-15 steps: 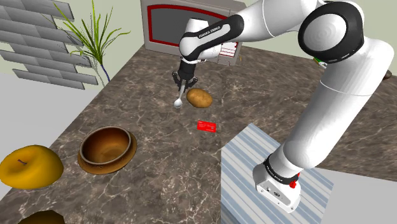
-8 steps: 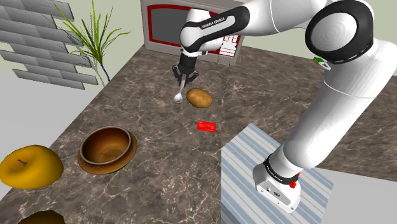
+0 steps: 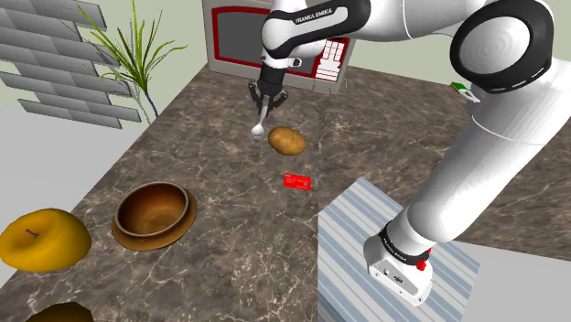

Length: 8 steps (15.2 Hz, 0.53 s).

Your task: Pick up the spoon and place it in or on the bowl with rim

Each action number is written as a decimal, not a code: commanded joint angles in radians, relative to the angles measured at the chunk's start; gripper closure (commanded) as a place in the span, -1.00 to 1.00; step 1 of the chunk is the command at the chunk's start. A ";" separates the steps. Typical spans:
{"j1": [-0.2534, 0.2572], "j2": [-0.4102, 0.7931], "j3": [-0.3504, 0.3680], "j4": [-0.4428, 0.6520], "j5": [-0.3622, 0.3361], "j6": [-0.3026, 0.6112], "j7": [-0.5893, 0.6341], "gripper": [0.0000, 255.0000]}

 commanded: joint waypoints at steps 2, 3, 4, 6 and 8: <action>0.000 -0.013 0.000 0.024 -0.001 -0.037 0.006 1.00; 0.000 -0.017 0.000 0.033 -0.002 -0.050 0.008 1.00; -0.001 -0.021 0.000 0.041 -0.002 -0.063 0.009 1.00; -0.001 -0.029 -0.001 0.059 -0.003 -0.088 0.012 1.00; -0.002 -0.035 -0.001 0.078 -0.004 -0.113 0.015 1.00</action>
